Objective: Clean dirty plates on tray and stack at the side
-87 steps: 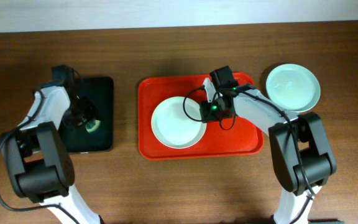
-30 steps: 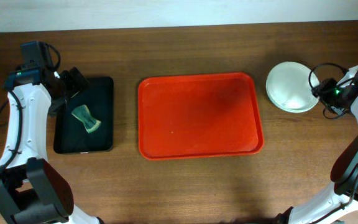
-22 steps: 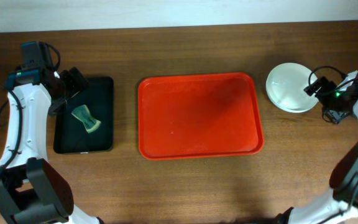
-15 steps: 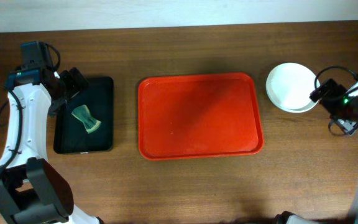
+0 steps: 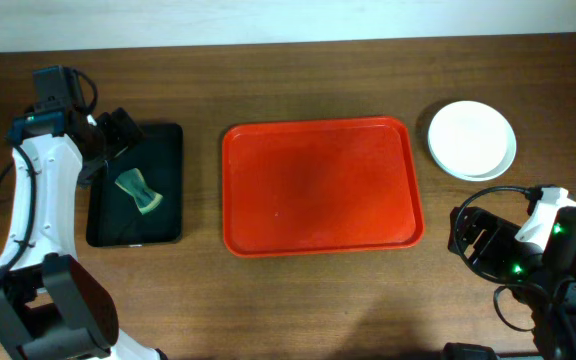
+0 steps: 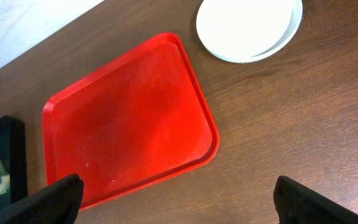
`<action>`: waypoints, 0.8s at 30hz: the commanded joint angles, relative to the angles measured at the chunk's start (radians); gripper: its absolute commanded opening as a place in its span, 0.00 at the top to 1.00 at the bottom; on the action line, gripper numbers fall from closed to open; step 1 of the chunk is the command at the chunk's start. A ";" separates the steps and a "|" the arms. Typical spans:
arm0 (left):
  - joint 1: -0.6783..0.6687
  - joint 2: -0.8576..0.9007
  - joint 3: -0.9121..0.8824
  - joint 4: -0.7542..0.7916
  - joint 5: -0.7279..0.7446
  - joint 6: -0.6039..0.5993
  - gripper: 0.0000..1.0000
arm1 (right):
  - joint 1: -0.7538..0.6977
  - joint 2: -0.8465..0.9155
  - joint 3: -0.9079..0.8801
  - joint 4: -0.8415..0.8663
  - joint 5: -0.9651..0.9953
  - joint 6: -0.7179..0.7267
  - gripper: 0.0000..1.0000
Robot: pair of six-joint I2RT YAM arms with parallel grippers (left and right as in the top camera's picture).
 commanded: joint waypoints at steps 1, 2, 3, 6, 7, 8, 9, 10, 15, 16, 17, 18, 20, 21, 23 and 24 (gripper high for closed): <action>0.005 0.004 0.002 -0.001 0.006 0.006 0.01 | 0.010 0.006 -0.007 -0.007 0.023 0.005 0.01; 0.005 0.004 0.002 -0.002 0.006 0.006 0.01 | 0.012 0.007 -0.010 -0.030 0.024 0.005 0.02; 0.005 0.004 0.002 -0.001 0.006 0.006 0.01 | 0.013 0.006 -0.024 -0.038 0.018 0.005 0.01; 0.005 0.004 0.002 -0.001 0.006 0.006 0.01 | 0.028 -0.026 -0.086 -0.020 0.014 -0.013 0.01; 0.005 0.004 0.002 -0.001 0.006 0.006 0.01 | 0.042 -0.058 -0.123 0.012 0.012 -0.035 0.02; 0.004 0.004 0.002 -0.002 0.006 0.006 0.01 | 0.066 -0.106 -0.170 0.061 0.011 -0.062 0.02; 0.004 0.004 0.002 -0.002 0.006 0.006 0.01 | 0.098 -0.173 -0.232 0.126 0.011 -0.098 0.01; 0.005 0.004 0.002 -0.002 0.006 0.006 0.01 | 0.122 -0.225 -0.279 0.173 0.011 -0.124 0.01; 0.005 0.004 0.002 -0.001 0.006 0.006 0.01 | 0.195 -0.520 -0.539 0.393 0.012 -0.233 0.02; 0.004 0.004 0.002 -0.001 0.006 0.006 0.01 | 0.193 -0.565 -0.588 0.439 0.013 -0.232 0.01; 0.004 0.004 0.002 -0.002 0.006 0.006 0.01 | 0.193 -0.611 -0.639 0.495 0.012 -0.232 0.02; 0.004 0.004 0.002 -0.001 0.006 0.006 0.01 | 0.193 -0.656 -0.695 0.563 0.012 -0.232 0.01; 0.005 0.004 0.002 -0.001 0.006 0.006 0.01 | 0.195 -0.744 -0.848 0.747 0.012 -0.232 0.02; 0.004 0.004 0.002 -0.002 0.006 0.006 0.01 | 0.195 -0.742 -0.870 0.784 0.012 -0.232 0.01; 0.004 0.004 0.002 -0.002 0.006 0.006 0.01 | 0.195 -0.744 -0.924 0.867 0.016 -0.232 0.02; 0.005 0.004 0.002 -0.001 0.006 0.006 0.01 | 0.194 -0.744 -0.946 0.908 0.017 -0.232 0.02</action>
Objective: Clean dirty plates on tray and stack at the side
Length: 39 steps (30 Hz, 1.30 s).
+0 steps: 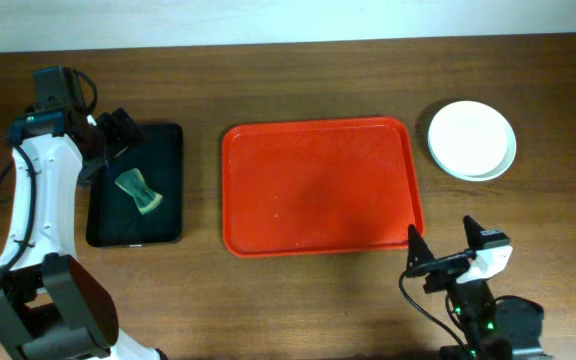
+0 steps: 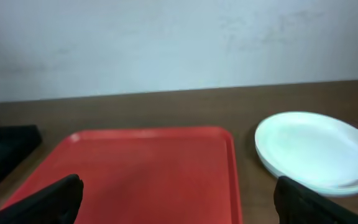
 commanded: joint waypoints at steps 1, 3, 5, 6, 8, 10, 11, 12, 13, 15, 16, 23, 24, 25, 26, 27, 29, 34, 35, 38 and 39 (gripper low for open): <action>0.005 0.004 0.002 -0.002 0.003 0.006 0.01 | 0.008 -0.011 -0.077 0.108 0.018 -0.011 0.01; 0.005 0.004 0.002 -0.002 0.003 0.006 0.01 | 0.008 -0.011 -0.120 0.188 0.033 -0.011 0.02; 0.005 0.004 0.002 -0.002 0.003 0.006 0.01 | 0.008 -0.011 -0.154 0.241 0.036 -0.011 0.02; 0.005 0.004 0.002 -0.002 0.003 0.006 0.01 | 0.008 -0.011 -0.181 0.281 0.035 -0.011 0.02; 0.005 0.004 0.002 -0.002 0.003 0.006 0.01 | 0.016 -0.011 -0.215 0.340 0.039 -0.012 0.02; 0.005 0.004 0.002 -0.002 0.003 0.006 0.01 | 0.030 -0.011 -0.235 0.373 0.070 -0.011 0.01; 0.005 0.004 0.002 -0.002 0.003 0.006 0.01 | 0.034 -0.011 -0.238 0.371 0.084 -0.011 0.02; 0.004 0.004 0.002 -0.002 0.003 0.006 0.01 | 0.032 -0.011 -0.238 0.370 0.089 -0.011 0.02; 0.005 0.004 0.002 -0.002 0.003 0.006 0.01 | 0.031 -0.011 -0.238 0.370 0.093 -0.011 0.02; 0.005 0.004 0.002 -0.002 0.002 0.006 0.01 | 0.019 -0.011 -0.238 0.370 0.099 -0.011 0.02; 0.005 0.004 0.002 -0.002 0.002 0.006 0.01 | 0.011 -0.011 -0.238 0.368 0.099 -0.011 0.02; 0.005 0.004 0.002 -0.002 0.002 0.006 0.01 | -0.013 -0.011 -0.238 0.257 0.139 -0.012 0.02; 0.005 0.004 0.002 -0.002 0.002 0.006 0.01 | -0.014 -0.011 -0.238 0.257 0.141 -0.018 0.02; 0.005 0.004 0.002 -0.002 0.002 0.006 0.01 | -0.014 -0.011 -0.238 0.257 0.141 -0.019 0.01; 0.005 0.004 0.002 -0.002 0.002 0.006 0.01 | -0.013 -0.011 -0.238 0.256 0.141 -0.019 0.01; 0.005 0.004 0.002 -0.002 0.002 0.006 0.01 | -0.013 -0.011 -0.238 0.256 0.140 -0.018 0.02; 0.005 0.004 0.002 -0.002 0.002 0.006 0.01 | -0.013 -0.011 -0.238 0.257 0.136 -0.018 0.02; 0.005 0.004 0.002 -0.002 0.002 0.006 0.01 | -0.013 -0.011 -0.238 0.257 0.137 -0.018 0.02; 0.005 0.004 0.002 -0.002 0.002 0.006 0.01 | -0.013 -0.011 -0.238 0.257 0.137 -0.018 0.01; 0.005 0.004 0.002 -0.002 0.002 0.006 0.01 | -0.013 -0.011 -0.238 0.257 0.137 -0.018 0.02; 0.005 0.004 0.002 -0.002 0.002 0.006 0.01 | -0.013 -0.011 -0.238 0.257 0.137 -0.018 0.02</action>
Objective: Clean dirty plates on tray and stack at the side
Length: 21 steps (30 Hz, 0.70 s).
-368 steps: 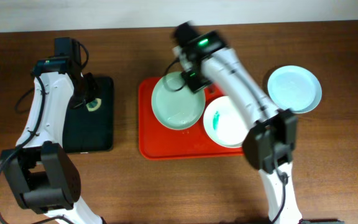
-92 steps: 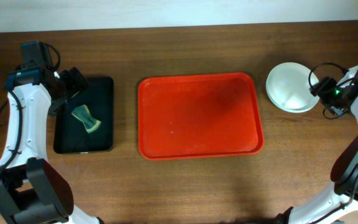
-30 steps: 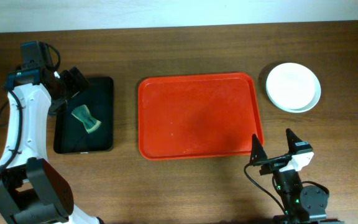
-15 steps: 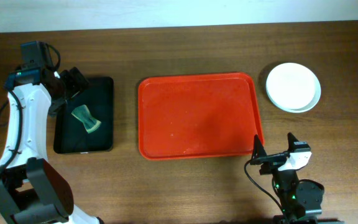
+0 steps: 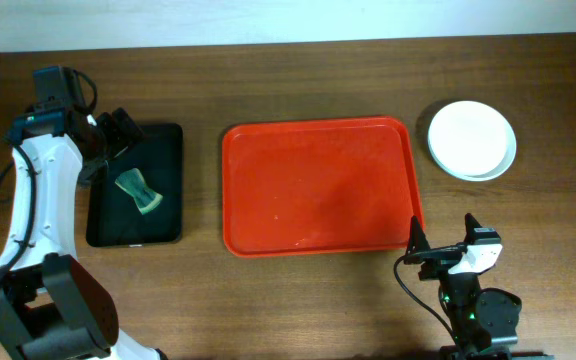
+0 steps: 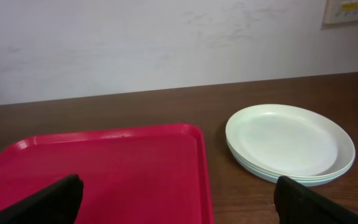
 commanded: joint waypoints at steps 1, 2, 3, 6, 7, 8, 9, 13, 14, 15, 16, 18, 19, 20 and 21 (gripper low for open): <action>0.005 0.004 0.002 -0.002 0.002 0.006 0.01 | -0.006 -0.010 -0.009 -0.002 0.009 -0.003 0.02; 0.005 0.004 0.002 -0.001 0.002 0.006 0.01 | -0.006 -0.010 -0.009 -0.002 0.009 -0.003 0.02; 0.004 0.004 0.002 -0.002 0.002 0.006 0.01 | -0.006 -0.010 -0.009 -0.002 0.009 -0.003 0.02; 0.005 0.004 0.002 -0.001 0.002 0.006 0.01 | -0.006 -0.010 -0.009 -0.002 0.009 -0.003 0.01; 0.005 0.004 0.002 -0.002 0.002 0.006 0.01 | -0.006 -0.010 -0.009 -0.002 0.009 -0.003 0.02; 0.005 0.004 0.002 -0.002 0.002 0.006 0.01 | -0.006 -0.010 -0.009 -0.002 0.009 -0.003 0.02; 0.005 0.004 0.002 -0.002 0.002 0.006 0.01 | -0.006 -0.010 -0.009 -0.002 0.009 -0.003 0.02; 0.005 0.004 0.002 -0.002 0.002 0.006 0.01 | -0.006 -0.010 -0.009 -0.002 0.009 -0.003 0.01; 0.005 0.004 0.002 -0.001 0.002 0.006 0.01 | -0.006 -0.010 -0.009 -0.002 0.009 -0.003 0.02; 0.005 0.003 0.002 -0.001 -0.002 0.006 0.01 | -0.006 -0.010 -0.009 -0.002 0.009 -0.003 0.02; 0.005 -0.003 0.002 -0.002 -0.008 0.006 0.01 | -0.006 -0.010 -0.009 -0.002 0.009 -0.003 0.02; 0.004 -0.033 -0.001 -0.002 -0.048 0.006 0.01 | -0.006 -0.010 -0.009 -0.002 0.009 -0.003 0.01; 0.004 -0.076 -0.002 -0.006 -0.084 0.006 0.01 | -0.006 -0.010 -0.009 -0.002 0.009 -0.003 0.01; 0.004 -0.112 -0.002 -0.019 -0.111 0.010 0.01 | -0.006 -0.010 -0.009 -0.002 0.009 -0.003 0.02; 0.004 -0.163 -0.002 -0.031 -0.150 0.009 0.01 | -0.006 -0.010 -0.009 -0.002 0.009 -0.003 0.02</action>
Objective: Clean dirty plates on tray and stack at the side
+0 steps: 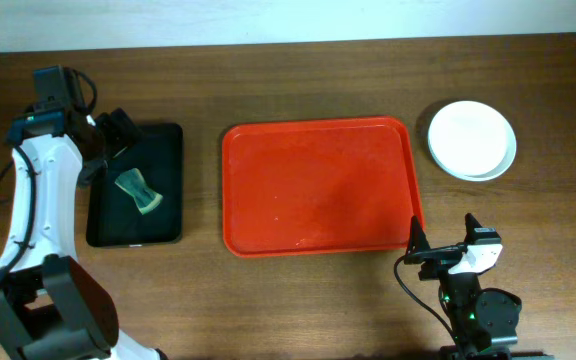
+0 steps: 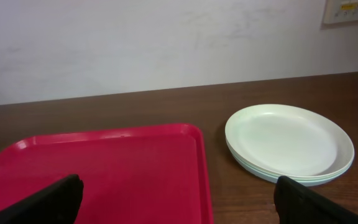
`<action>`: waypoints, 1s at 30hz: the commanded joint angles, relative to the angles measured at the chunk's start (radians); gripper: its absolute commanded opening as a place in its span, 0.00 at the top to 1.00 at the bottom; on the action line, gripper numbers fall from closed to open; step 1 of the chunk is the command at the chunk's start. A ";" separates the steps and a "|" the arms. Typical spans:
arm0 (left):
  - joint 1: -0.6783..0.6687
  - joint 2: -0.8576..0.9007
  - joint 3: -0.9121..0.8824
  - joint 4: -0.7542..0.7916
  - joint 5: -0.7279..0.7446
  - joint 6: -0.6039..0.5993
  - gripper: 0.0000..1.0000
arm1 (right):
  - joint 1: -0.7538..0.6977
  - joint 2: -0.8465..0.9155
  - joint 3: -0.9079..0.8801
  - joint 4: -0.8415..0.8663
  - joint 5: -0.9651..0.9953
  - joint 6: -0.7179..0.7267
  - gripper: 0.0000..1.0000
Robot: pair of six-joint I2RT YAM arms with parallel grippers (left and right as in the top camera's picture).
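The red tray (image 1: 318, 185) lies mid-table with nothing on it; its near right corner shows in the right wrist view (image 2: 104, 168). A stack of white plates (image 1: 471, 138) sits on the wood to the tray's right, also seen low and close (image 2: 289, 142). My right gripper (image 1: 443, 243) rests open at the table's front, off the tray's near right corner, its fingertips (image 2: 48, 199) wide apart and holding nothing. My left gripper (image 1: 118, 128) hangs open at the far left edge of the black tray.
A black tray (image 1: 168, 140) at the left holds a green sponge (image 1: 140, 192). A pale wall stands beyond the table's far edge. Bare brown wood lies between the red tray and the plates.
At first my right arm stood at the table's right side, its camera looking down on the tray and plates. It then sat low at the table's front, looking level across the tray. Later its view had shifted right, and it has stayed there. The left arm has kept still.
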 commanded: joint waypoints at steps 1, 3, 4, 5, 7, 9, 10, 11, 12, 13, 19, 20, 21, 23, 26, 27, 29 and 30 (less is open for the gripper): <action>0.004 -0.192 -0.001 -0.034 -0.120 0.009 0.01 | -0.006 -0.010 -0.009 -0.002 0.009 -0.002 0.02; 0.000 -0.316 -0.032 -0.024 -0.127 0.010 0.01 | -0.006 -0.010 -0.009 -0.002 0.009 -0.002 0.01; 0.000 -0.379 -0.074 0.011 -0.127 0.010 0.01 | -0.006 -0.010 -0.009 -0.002 0.009 -0.002 0.01; 0.000 -0.418 -0.105 0.037 -0.126 0.010 0.01 | -0.006 -0.010 -0.009 -0.002 0.009 -0.002 0.02; -0.007 -0.550 -0.243 0.166 -0.095 0.071 0.01 | -0.006 -0.010 -0.009 -0.002 0.009 -0.002 0.02; -0.027 -0.716 -0.462 0.384 0.028 0.230 0.01 | -0.006 -0.010 -0.009 -0.002 0.009 -0.002 0.02; -0.036 -0.790 -0.557 0.476 0.082 0.294 0.01 | -0.006 -0.010 -0.009 -0.002 0.009 -0.002 0.02; -0.046 -0.893 -0.680 0.586 0.145 0.370 0.01 | -0.006 -0.010 -0.009 -0.002 0.009 -0.002 0.02; -0.051 -0.978 -0.773 0.654 0.159 0.386 0.01 | -0.006 -0.010 -0.009 -0.002 0.009 -0.002 0.02; -0.051 -1.061 -0.852 0.702 0.159 0.386 0.01 | -0.006 -0.010 -0.009 -0.002 0.009 -0.002 0.01; -0.051 -1.364 -1.055 0.743 0.154 0.387 0.01 | -0.006 -0.010 -0.009 -0.002 0.009 -0.002 0.01; -0.051 -1.387 -1.096 0.781 0.154 0.387 0.01 | -0.006 -0.010 -0.009 -0.002 0.009 -0.002 0.02; -0.051 -1.411 -1.146 0.830 0.154 0.387 0.01 | -0.006 -0.010 -0.009 -0.003 0.009 -0.002 0.01; -0.051 -1.471 -1.234 0.906 0.154 0.387 0.01 | -0.006 -0.010 -0.009 -0.002 0.009 -0.002 0.02; -0.062 -1.567 -1.358 1.002 0.154 0.387 0.01 | -0.006 -0.010 -0.009 -0.002 0.009 -0.002 0.01; -0.072 -1.598 -1.392 1.027 0.144 0.387 0.01 | -0.006 -0.010 -0.009 -0.002 0.009 -0.002 0.01; -0.107 -1.662 -1.449 1.050 0.065 0.386 0.01 | -0.006 -0.010 -0.009 -0.002 0.009 -0.002 0.01; -0.120 -1.678 -1.461 1.050 0.039 0.386 0.01 | -0.006 -0.010 -0.009 -0.002 0.009 -0.002 0.02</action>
